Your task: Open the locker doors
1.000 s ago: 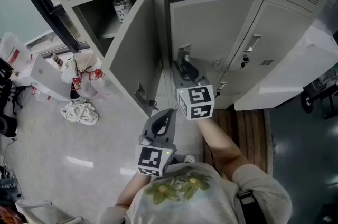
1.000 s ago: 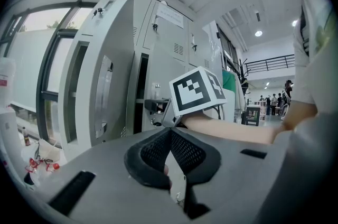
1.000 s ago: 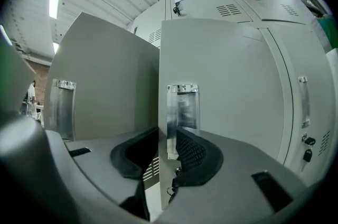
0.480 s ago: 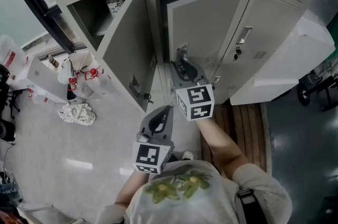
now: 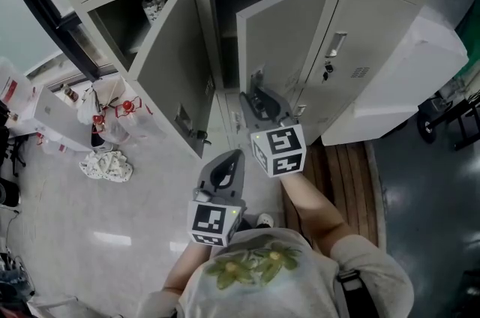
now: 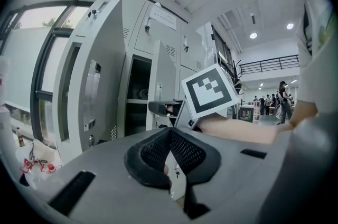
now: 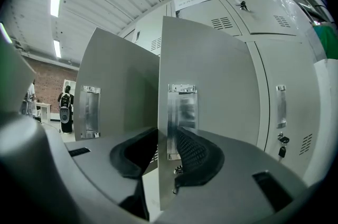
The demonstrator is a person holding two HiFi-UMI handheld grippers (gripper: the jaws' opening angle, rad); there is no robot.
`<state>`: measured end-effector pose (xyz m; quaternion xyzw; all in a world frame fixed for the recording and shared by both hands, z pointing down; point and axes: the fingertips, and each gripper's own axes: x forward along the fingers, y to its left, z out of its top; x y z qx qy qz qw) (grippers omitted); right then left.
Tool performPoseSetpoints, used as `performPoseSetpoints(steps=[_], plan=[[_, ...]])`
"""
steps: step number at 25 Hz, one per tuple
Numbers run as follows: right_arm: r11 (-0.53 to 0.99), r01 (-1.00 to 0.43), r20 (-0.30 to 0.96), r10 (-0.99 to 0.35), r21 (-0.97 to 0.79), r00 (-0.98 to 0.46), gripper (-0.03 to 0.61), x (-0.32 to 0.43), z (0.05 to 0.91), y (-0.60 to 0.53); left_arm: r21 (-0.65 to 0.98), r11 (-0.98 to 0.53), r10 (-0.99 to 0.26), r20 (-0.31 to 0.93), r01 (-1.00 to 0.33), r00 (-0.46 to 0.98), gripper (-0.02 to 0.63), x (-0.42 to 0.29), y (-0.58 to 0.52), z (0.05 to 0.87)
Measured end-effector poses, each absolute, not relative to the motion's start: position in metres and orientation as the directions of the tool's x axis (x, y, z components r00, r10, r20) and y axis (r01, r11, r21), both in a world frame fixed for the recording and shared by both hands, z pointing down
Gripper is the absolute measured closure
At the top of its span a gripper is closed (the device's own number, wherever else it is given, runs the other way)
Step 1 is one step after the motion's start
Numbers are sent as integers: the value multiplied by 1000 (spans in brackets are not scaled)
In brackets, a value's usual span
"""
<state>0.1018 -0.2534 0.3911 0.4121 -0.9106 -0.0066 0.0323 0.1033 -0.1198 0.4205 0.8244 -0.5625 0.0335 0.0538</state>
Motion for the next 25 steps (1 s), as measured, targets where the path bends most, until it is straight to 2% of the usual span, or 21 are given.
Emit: performPoseSetpoints(steps=[25], plan=[[648,-759,55,-761,65,-646,434,154,392,-220,47,-419,-901,105,-907,422,586,133,-118,417]])
